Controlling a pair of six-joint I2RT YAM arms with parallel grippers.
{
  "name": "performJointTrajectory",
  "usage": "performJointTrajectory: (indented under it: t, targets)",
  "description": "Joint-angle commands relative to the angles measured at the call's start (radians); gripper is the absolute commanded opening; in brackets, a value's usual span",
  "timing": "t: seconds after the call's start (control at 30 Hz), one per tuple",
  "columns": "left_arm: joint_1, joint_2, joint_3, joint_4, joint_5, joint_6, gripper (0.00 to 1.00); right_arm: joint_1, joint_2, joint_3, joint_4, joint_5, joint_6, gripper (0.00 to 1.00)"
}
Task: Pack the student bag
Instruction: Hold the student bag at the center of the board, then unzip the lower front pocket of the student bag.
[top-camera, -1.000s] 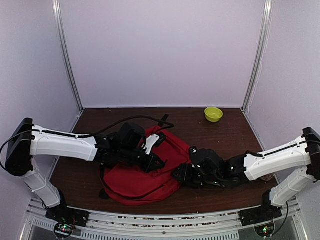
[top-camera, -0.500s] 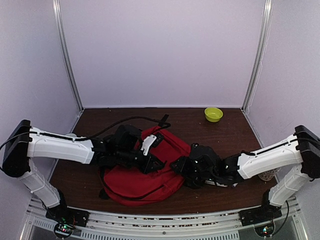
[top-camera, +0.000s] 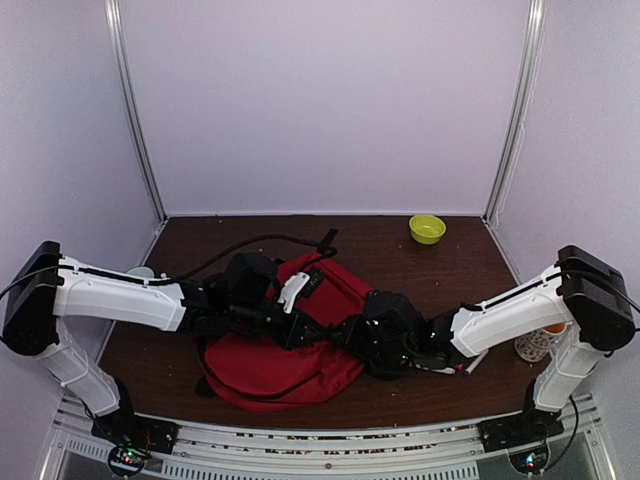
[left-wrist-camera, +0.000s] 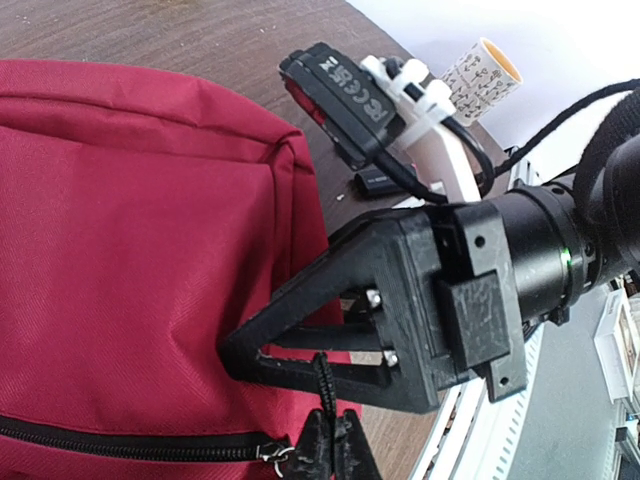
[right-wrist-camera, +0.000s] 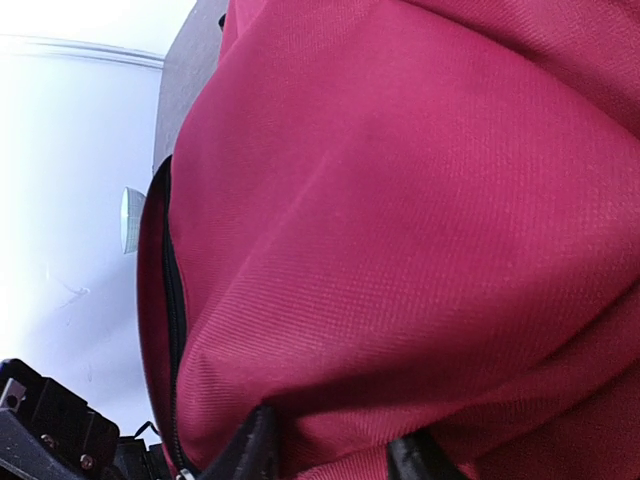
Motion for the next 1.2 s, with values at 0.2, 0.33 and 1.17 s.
performJointTrajectory:
  t: [0.2, 0.33, 1.17]
  targets:
    - [-0.004, -0.039, -0.011, 0.099, 0.064, -0.017, 0.0, -0.025, 0.025, 0.015, 0.052, -0.012, -0.003, 0.15]
    - [-0.004, -0.039, -0.015, 0.102, 0.07, -0.02, 0.0, -0.031, 0.017, 0.012, 0.056, -0.018, -0.017, 0.03]
    - [0.099, 0.024, 0.016, 0.006, 0.022, -0.056, 0.0, -0.016, -0.034, -0.107, 0.078, -0.169, -0.174, 0.0]
